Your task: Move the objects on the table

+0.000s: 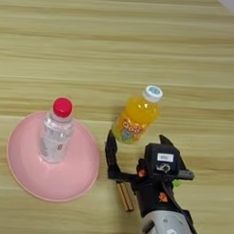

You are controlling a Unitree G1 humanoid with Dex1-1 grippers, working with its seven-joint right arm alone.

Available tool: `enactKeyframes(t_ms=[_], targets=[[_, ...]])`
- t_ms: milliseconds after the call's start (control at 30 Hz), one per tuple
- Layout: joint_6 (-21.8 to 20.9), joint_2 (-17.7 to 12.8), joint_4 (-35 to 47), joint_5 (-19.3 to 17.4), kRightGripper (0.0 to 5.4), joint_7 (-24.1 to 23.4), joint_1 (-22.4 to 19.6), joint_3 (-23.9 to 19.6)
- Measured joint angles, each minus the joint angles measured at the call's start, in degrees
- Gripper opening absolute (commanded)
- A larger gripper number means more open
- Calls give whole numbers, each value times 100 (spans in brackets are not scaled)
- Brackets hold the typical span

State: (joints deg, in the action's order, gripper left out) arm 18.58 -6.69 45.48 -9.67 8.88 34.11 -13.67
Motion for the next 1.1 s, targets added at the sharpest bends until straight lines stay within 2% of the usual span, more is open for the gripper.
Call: enactKeyframes(t_ms=[267,500,767,1100], targets=[[95,-70,210,120,539,196,527,-25],[-33,-70,85,295,539,389,956,33],[-271,-51,-253,391,539,487,1179,58],[-383,-34,-485,573,539,527,1260,93]])
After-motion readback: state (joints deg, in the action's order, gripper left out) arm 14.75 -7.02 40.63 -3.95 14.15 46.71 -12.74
